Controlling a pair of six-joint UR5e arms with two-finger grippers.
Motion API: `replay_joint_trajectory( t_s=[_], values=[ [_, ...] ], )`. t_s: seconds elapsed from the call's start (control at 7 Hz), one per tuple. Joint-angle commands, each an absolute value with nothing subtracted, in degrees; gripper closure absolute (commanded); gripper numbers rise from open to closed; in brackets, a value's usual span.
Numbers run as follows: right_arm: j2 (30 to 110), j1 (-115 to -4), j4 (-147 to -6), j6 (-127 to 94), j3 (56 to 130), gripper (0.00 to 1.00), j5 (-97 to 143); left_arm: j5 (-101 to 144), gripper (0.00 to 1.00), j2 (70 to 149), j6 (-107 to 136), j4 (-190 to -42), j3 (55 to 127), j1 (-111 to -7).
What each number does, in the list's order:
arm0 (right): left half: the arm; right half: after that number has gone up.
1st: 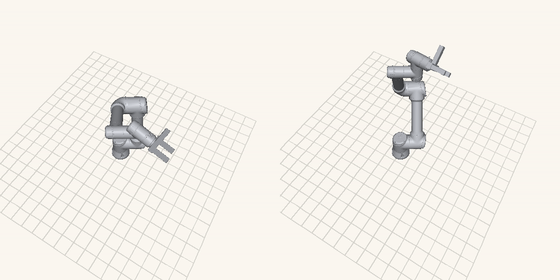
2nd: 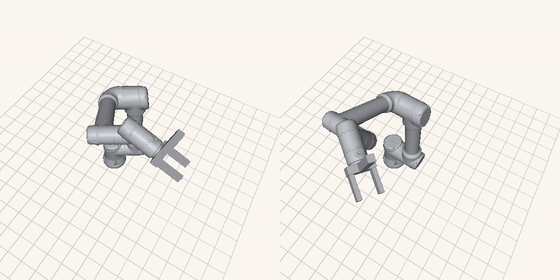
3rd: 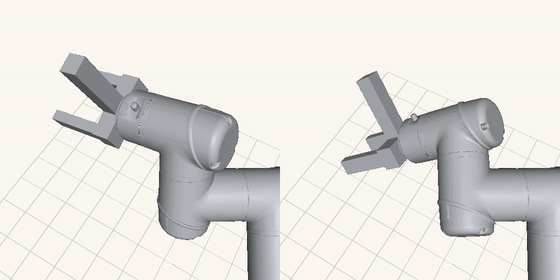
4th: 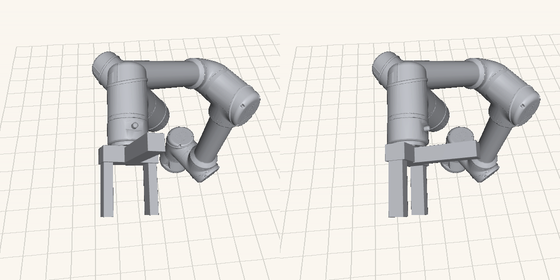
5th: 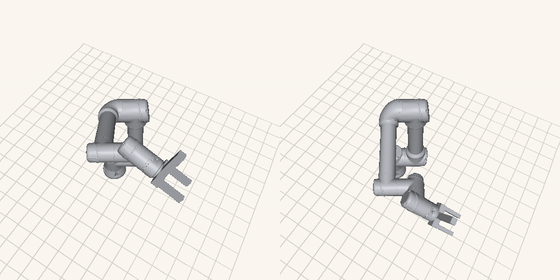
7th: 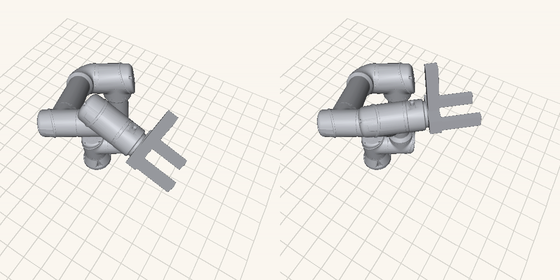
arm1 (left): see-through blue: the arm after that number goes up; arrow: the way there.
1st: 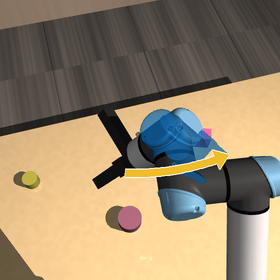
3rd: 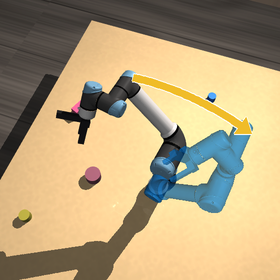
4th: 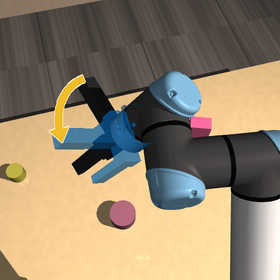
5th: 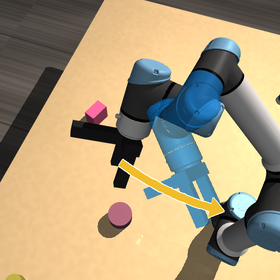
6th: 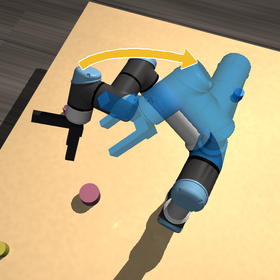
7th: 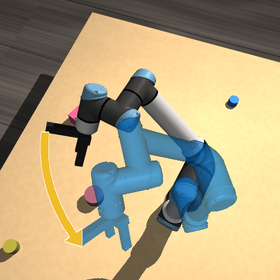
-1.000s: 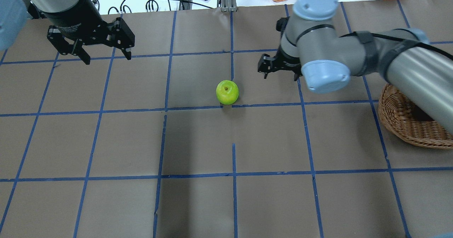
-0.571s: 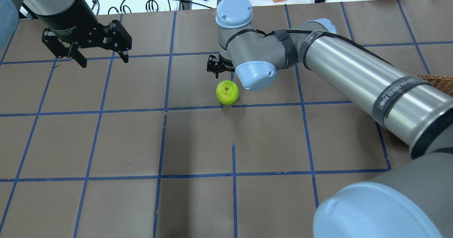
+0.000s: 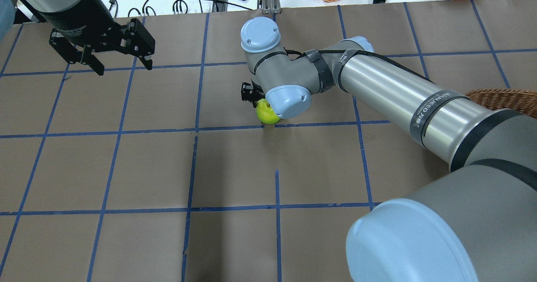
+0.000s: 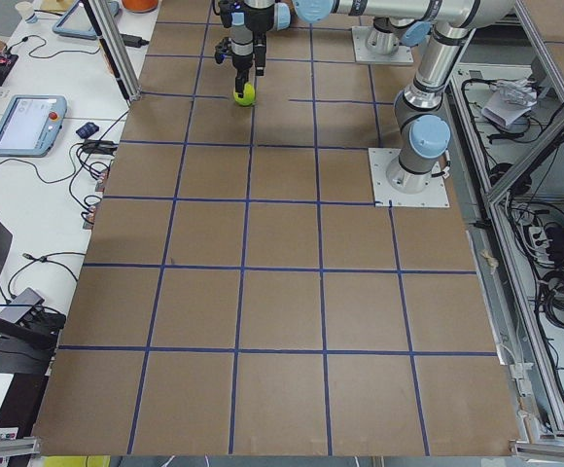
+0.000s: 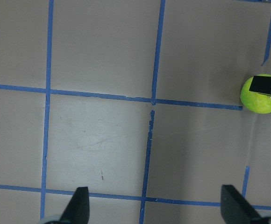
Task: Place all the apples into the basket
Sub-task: 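Lower the right gripper onto the green apple while the left gripper retracts, then grasp the green apple with the right gripper and carry it to the basket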
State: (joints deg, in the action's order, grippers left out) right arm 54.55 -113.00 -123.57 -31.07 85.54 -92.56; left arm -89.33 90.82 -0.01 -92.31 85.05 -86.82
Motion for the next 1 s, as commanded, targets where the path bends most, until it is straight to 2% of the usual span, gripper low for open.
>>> replay_joint_trajectory(
  t_s=[0.0,0.14,0.29,0.43,0.71,0.86],
  values=[
    [53.09,-112.94,-123.58,-30.32,85.43,0.04,-92.2,-89.3,0.0,91.14,-0.79,-92.29,84.11,-86.66],
    [53.09,-112.94,-123.49,-30.32,85.43,0.13,-92.11,-89.38,0.0,91.23,-0.79,-92.2,84.02,-86.66],
    [53.35,-112.77,-122.88,-30.32,84.99,0.44,-91.85,-89.3,0.0,91.32,-0.79,-92.11,83.94,-86.66],
    [54.57,-111.63,-122.61,-30.24,84.73,0.57,-90.02,-89.56,0.0,91.49,-0.7,-92.11,84.02,-86.75],
    [62.09,-107.17,-119.46,-25.45,86.12,0.57,-93.57,-91.22,0.0,91.84,-0.44,-92.46,82.89,-86.75],
    [66.05,-102.18,-115.61,-15.39,88.74,0.57,-96.82,-91.14,0.0,92.28,0.08,-92.55,82.71,-86.84]
  ],
)
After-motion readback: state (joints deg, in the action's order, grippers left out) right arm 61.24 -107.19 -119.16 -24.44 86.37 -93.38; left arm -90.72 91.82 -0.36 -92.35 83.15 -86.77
